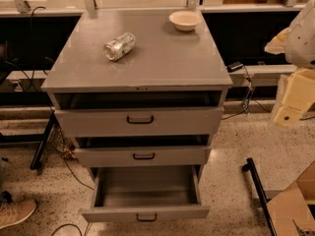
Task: Close bottom drawer
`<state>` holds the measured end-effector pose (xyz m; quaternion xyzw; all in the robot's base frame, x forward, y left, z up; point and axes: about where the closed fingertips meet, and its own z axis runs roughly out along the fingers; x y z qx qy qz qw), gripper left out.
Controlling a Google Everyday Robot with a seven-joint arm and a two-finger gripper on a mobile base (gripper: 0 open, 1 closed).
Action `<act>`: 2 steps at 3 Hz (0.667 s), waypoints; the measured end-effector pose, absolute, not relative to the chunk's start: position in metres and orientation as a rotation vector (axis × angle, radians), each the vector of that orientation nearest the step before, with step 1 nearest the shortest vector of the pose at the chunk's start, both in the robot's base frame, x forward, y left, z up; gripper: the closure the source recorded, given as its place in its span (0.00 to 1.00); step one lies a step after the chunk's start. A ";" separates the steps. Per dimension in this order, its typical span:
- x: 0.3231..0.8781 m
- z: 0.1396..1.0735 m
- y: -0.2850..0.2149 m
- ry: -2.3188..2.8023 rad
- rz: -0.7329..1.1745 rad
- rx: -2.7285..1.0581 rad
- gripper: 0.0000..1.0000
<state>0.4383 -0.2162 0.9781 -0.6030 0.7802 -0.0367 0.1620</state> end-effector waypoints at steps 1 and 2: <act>0.438 0.978 -0.216 2.227 -0.105 -1.721 0.00; 0.439 0.973 -0.218 2.246 -0.083 -1.703 0.00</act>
Offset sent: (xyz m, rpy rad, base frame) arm 0.0012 -0.0064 -0.0176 0.0278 0.0562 -0.0344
